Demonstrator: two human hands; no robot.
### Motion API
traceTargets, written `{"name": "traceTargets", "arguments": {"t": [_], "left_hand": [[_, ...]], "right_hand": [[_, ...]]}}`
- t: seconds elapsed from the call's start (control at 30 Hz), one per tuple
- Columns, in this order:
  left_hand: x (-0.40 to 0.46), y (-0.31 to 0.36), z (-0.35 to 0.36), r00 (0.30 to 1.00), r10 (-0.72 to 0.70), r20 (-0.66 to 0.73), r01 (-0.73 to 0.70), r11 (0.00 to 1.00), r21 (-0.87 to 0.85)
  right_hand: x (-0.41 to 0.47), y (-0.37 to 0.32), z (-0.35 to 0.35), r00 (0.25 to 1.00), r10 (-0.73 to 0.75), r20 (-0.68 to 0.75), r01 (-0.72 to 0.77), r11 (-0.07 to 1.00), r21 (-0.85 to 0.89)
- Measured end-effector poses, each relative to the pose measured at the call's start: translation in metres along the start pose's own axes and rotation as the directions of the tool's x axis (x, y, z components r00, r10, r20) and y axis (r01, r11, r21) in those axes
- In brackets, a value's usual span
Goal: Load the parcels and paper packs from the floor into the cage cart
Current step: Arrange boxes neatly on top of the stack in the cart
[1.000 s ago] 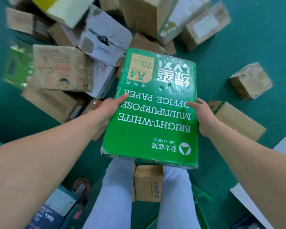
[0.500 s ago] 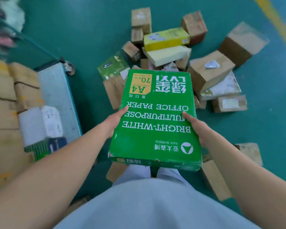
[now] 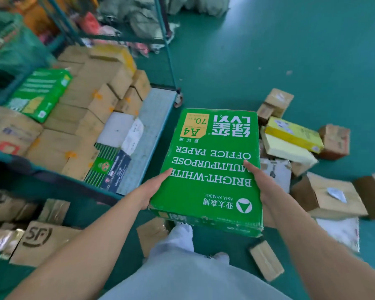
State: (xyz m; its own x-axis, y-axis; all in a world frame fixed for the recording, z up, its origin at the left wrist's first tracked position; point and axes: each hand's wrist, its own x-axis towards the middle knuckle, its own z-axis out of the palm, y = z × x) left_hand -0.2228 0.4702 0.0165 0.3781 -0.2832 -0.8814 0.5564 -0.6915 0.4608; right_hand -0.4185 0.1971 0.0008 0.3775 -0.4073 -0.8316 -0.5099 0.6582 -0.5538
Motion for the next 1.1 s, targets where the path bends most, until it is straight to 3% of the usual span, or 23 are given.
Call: {"name": "traceTargets", "arguments": {"t": [0.17, 0.27, 0.4, 0.5, 0.6, 0.83, 1.1], "left_hand": [[-0.006, 0.001, -0.047, 1.0, 0.018, -0.003, -0.018, 0.984, -0.176], [0.002, 0.01, -0.079, 0.997, 0.006, -0.072, -0.023, 0.973, -0.231], [0.08, 0.003, -0.151, 0.985, -0.001, -0.175, -0.048, 0.96, -0.276], [0.04, 0.07, -0.184, 0.988, 0.005, -0.156, -0.049, 0.958, -0.283], [0.053, 0.104, -0.241, 0.98, 0.024, -0.198, -0.077, 0.961, -0.265], [0.099, 0.146, -0.36, 0.939, -0.068, -0.338, -0.06, 0.933, -0.354], [0.135, 0.192, -0.435, 0.902, -0.137, -0.409, -0.066, 0.893, -0.445]], "right_hand": [[0.026, -0.038, 0.065, 0.999, -0.032, 0.041, 0.034, 0.999, -0.042], [0.042, -0.062, 0.11, 0.994, -0.027, 0.103, 0.036, 0.995, -0.091], [0.065, -0.097, 0.169, 0.988, -0.022, 0.152, 0.046, 0.986, -0.161], [0.098, -0.135, 0.237, 0.987, -0.052, 0.153, 0.084, 0.973, -0.214], [0.13, -0.172, 0.309, 0.985, -0.055, 0.162, 0.096, 0.961, -0.26], [0.202, -0.223, 0.455, 0.975, 0.032, 0.22, 0.036, 0.954, -0.298], [0.252, -0.276, 0.566, 0.961, 0.108, 0.255, -0.004, 0.926, -0.378]]}}
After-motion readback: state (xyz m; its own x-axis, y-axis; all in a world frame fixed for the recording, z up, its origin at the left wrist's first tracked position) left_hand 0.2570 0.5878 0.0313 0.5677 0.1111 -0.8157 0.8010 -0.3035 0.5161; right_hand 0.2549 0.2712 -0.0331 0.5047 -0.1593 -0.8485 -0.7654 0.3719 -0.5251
